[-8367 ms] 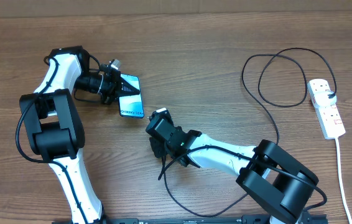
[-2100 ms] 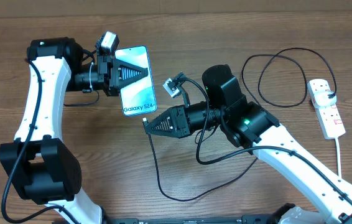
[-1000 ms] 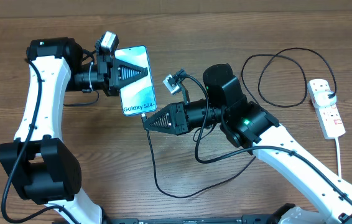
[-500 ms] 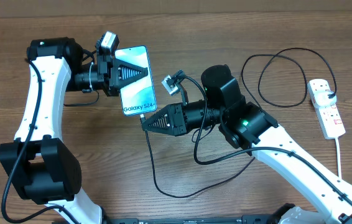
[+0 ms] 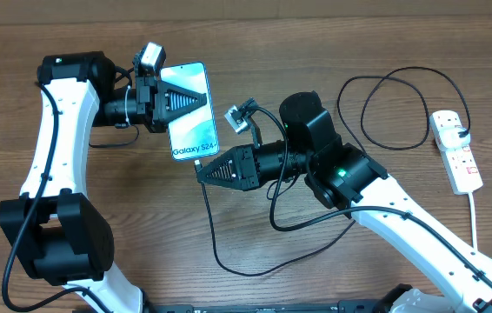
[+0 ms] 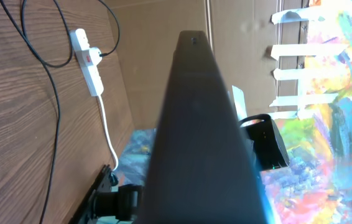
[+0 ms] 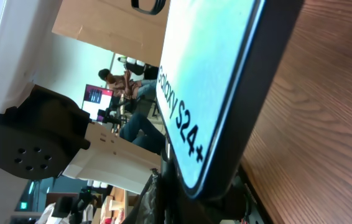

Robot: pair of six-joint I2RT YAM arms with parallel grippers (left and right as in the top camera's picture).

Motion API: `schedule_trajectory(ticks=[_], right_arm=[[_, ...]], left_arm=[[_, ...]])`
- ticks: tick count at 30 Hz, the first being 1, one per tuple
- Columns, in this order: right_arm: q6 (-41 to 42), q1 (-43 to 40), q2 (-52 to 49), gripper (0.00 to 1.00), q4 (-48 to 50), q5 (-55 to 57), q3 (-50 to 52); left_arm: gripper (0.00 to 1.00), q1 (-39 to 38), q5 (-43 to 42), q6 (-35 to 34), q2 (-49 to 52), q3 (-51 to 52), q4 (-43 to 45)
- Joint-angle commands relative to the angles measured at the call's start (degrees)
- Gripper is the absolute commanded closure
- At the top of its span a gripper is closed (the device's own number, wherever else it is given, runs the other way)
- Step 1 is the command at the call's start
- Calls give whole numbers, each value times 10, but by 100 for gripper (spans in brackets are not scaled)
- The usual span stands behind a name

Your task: Plug charger to phone and switch on socket

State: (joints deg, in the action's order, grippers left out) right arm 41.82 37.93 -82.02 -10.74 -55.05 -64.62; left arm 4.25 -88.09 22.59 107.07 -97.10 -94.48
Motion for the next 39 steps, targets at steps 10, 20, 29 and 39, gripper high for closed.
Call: schedule_trajectory(ticks=[10, 20, 29, 39], right_arm=[[2, 3, 6, 96, 4, 15, -12], [2, 3, 6, 96, 4, 25, -12], [2, 3, 6, 96, 4, 12, -12], [2, 3, 6, 96, 4, 17, -12]], left_arm=[[96, 2, -24, -19, -3, -2, 2], [96, 2, -24, -18, -3, -2, 2], [96, 2, -22, -19, -3, -2, 9], [96, 2, -13, -19, -3, -2, 9]])
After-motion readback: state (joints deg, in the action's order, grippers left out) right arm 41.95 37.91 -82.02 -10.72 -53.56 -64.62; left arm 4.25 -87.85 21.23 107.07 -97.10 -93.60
